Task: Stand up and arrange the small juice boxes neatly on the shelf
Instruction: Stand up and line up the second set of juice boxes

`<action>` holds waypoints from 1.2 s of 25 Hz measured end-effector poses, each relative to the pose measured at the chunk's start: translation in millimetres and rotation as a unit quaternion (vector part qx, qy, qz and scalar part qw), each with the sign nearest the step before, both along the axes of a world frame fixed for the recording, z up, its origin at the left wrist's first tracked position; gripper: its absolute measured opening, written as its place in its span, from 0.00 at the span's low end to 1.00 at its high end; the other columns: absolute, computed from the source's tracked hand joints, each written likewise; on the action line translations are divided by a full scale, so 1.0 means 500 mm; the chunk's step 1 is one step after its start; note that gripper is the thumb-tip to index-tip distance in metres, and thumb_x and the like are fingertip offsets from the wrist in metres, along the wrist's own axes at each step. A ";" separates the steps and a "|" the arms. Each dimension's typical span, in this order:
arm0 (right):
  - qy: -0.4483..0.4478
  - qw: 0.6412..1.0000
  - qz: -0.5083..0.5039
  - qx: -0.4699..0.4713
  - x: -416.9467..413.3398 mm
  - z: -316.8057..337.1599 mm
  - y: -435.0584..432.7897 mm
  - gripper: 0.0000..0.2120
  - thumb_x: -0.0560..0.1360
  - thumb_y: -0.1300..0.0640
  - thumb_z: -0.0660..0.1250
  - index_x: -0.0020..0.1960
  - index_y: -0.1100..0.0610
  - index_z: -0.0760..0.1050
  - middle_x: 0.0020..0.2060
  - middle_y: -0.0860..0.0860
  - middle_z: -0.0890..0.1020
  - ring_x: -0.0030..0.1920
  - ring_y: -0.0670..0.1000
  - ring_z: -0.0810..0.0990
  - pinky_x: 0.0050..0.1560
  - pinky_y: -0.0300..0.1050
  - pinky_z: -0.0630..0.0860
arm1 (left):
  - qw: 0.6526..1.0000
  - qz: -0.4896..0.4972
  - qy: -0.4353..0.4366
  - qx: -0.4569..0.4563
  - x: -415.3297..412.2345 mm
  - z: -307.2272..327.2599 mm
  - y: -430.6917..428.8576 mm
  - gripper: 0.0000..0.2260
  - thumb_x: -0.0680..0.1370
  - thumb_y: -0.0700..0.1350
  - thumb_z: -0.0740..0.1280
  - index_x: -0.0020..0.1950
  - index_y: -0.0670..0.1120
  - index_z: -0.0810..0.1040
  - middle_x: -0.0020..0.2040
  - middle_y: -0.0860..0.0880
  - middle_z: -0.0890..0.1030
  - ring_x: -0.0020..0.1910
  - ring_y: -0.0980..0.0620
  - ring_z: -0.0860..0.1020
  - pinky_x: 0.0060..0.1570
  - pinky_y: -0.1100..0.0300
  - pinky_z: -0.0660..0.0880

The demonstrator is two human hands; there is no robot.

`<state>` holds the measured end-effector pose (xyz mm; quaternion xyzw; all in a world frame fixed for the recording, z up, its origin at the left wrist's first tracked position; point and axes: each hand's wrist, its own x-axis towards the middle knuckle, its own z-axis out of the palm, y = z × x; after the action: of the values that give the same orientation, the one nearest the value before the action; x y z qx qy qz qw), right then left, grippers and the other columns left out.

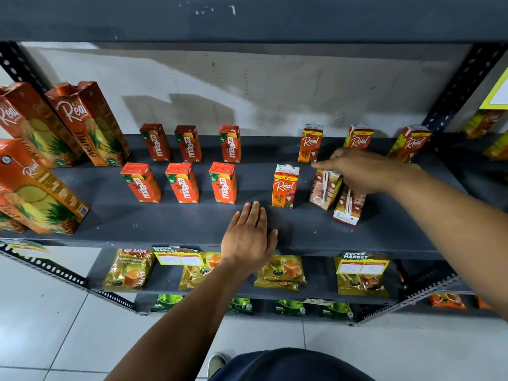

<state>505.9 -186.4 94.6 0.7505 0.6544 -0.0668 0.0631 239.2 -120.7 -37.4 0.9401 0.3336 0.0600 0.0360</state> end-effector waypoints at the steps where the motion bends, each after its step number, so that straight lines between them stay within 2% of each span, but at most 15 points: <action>1: -0.012 1.000 -0.002 -0.011 0.000 0.013 0.008 0.33 0.73 0.62 0.69 0.73 0.44 0.62 0.62 0.53 0.74 0.57 0.53 0.75 0.46 0.42 0.70 | 1.000 0.001 -0.001 -0.001 0.000 0.000 0.000 0.34 0.78 0.60 0.40 0.76 0.40 0.57 0.78 0.41 0.56 0.77 0.44 0.52 0.74 0.51 0.48; 4: -0.018 0.999 -0.034 -0.009 -0.007 0.038 0.021 0.32 0.66 0.37 0.72 0.64 0.52 0.73 0.50 0.51 0.81 0.45 0.50 0.78 0.44 0.47 0.76 | 1.000 0.001 0.000 -0.001 0.000 0.001 0.000 0.34 0.78 0.60 0.39 0.76 0.40 0.56 0.78 0.41 0.56 0.77 0.44 0.52 0.74 0.51 0.48; 6: -0.037 0.998 -0.042 -0.010 -0.008 0.037 0.019 0.39 0.61 0.29 0.70 0.64 0.52 0.72 0.54 0.51 0.78 0.50 0.52 0.77 0.48 0.49 0.77 | 1.000 0.002 0.000 -0.002 0.000 0.001 -0.001 0.34 0.78 0.60 0.39 0.76 0.40 0.57 0.78 0.41 0.56 0.77 0.44 0.52 0.74 0.50 0.49; 8: -0.003 0.999 -0.032 -0.040 -0.010 0.038 0.013 0.42 0.64 0.38 0.75 0.72 0.49 0.64 0.67 0.53 0.70 0.64 0.55 0.71 0.59 0.48 0.71 | 1.000 0.001 -0.001 -0.001 0.000 0.002 -0.002 0.34 0.78 0.60 0.39 0.76 0.40 0.57 0.78 0.41 0.56 0.77 0.44 0.52 0.74 0.50 0.49; 9: 0.023 0.999 -0.020 -0.042 -0.011 0.041 0.011 0.39 0.67 0.46 0.75 0.73 0.49 0.63 0.70 0.52 0.69 0.66 0.54 0.70 0.60 0.46 0.69 | 1.000 0.002 -0.002 0.000 0.001 0.002 -0.001 0.34 0.78 0.60 0.39 0.76 0.40 0.57 0.78 0.41 0.57 0.77 0.44 0.52 0.74 0.51 0.49; 10: 0.043 0.998 -0.011 -0.033 -0.013 0.042 0.010 0.33 0.70 0.51 0.74 0.72 0.49 0.66 0.69 0.52 0.72 0.65 0.53 0.72 0.59 0.45 0.69 | 1.000 0.004 -0.003 0.002 0.001 0.003 -0.001 0.34 0.77 0.60 0.40 0.76 0.40 0.57 0.78 0.41 0.57 0.77 0.44 0.52 0.74 0.51 0.49; 12: 0.057 0.998 -0.007 -0.012 -0.019 0.036 0.009 0.24 0.74 0.53 0.70 0.69 0.51 0.70 0.63 0.52 0.78 0.59 0.52 0.76 0.57 0.48 0.73 | 1.000 0.006 -0.001 0.004 0.000 0.004 -0.002 0.34 0.77 0.60 0.39 0.76 0.40 0.57 0.78 0.41 0.57 0.77 0.44 0.52 0.74 0.51 0.48; 13: 0.057 0.998 -0.009 -0.007 -0.021 0.031 0.008 0.25 0.74 0.52 0.70 0.70 0.51 0.68 0.64 0.52 0.78 0.59 0.53 0.77 0.58 0.50 0.73 | 1.000 0.005 0.000 0.004 0.000 0.004 -0.002 0.34 0.77 0.60 0.39 0.76 0.40 0.57 0.78 0.41 0.56 0.77 0.44 0.52 0.74 0.51 0.48; 15: 0.089 0.995 -0.036 -0.010 -0.012 0.030 0.001 0.37 0.72 0.50 0.72 0.75 0.49 0.58 0.69 0.53 0.72 0.64 0.54 0.74 0.61 0.49 0.72 | 1.000 0.004 0.001 0.003 0.000 0.004 -0.002 0.34 0.77 0.60 0.39 0.76 0.40 0.57 0.78 0.42 0.56 0.77 0.45 0.52 0.74 0.51 0.48; 17: 0.128 0.987 -0.088 -0.030 0.022 0.035 -0.012 0.47 0.67 0.55 0.77 0.77 0.47 0.51 0.72 0.52 0.68 0.67 0.55 0.71 0.62 0.47 0.71 | 1.000 0.004 0.002 0.004 0.000 0.004 -0.002 0.34 0.77 0.60 0.39 0.76 0.40 0.57 0.78 0.42 0.56 0.77 0.45 0.52 0.74 0.51 0.48; 18: 0.113 0.986 -0.108 -0.057 0.040 0.034 -0.022 0.48 0.66 0.59 0.77 0.77 0.47 0.53 0.71 0.53 0.68 0.65 0.55 0.72 0.60 0.47 0.72 | 1.000 0.004 0.003 0.005 0.000 0.004 -0.003 0.34 0.77 0.60 0.39 0.76 0.40 0.57 0.78 0.42 0.56 0.77 0.45 0.52 0.74 0.51 0.48; 20: 0.053 0.982 -0.114 -0.143 0.062 0.009 -0.048 0.40 0.67 0.66 0.73 0.73 0.48 0.61 0.65 0.53 0.72 0.59 0.54 0.75 0.56 0.48 0.76 | 1.000 0.004 0.004 0.006 0.000 0.005 -0.003 0.34 0.77 0.59 0.39 0.76 0.40 0.57 0.78 0.41 0.57 0.77 0.45 0.52 0.74 0.51 0.48; 22: 0.010 0.988 -0.075 -0.137 0.072 -0.038 -0.076 0.34 0.68 0.70 0.67 0.70 0.49 0.66 0.65 0.52 0.72 0.61 0.55 0.73 0.60 0.49 0.73 | 1.000 0.006 0.005 0.009 0.001 0.004 -0.002 0.34 0.77 0.60 0.39 0.76 0.40 0.57 0.78 0.41 0.57 0.77 0.45 0.53 0.74 0.51 0.48; 26: 0.000 0.998 -0.054 -0.023 0.093 -0.074 -0.115 0.29 0.71 0.62 0.68 0.69 0.45 0.67 0.59 0.51 0.71 0.58 0.54 0.71 0.56 0.49 0.70 | 1.000 0.006 0.013 0.006 0.002 0.004 -0.003 0.35 0.76 0.60 0.37 0.76 0.40 0.56 0.78 0.42 0.56 0.77 0.45 0.52 0.74 0.52 0.47; 30: 0.076 0.995 -0.060 -0.040 0.110 -0.068 -0.139 0.26 0.67 0.57 0.76 0.62 0.45 0.71 0.56 0.47 0.75 0.52 0.48 0.73 0.50 0.46 0.70 | 1.000 0.010 0.013 0.009 0.002 0.006 -0.004 0.35 0.76 0.60 0.37 0.76 0.40 0.57 0.78 0.42 0.56 0.77 0.46 0.52 0.74 0.52 0.47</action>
<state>560.7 -255.9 60.5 0.7781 0.6079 -0.1535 0.0395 240.3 -122.9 -34.2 0.9379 0.3424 0.0509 0.0224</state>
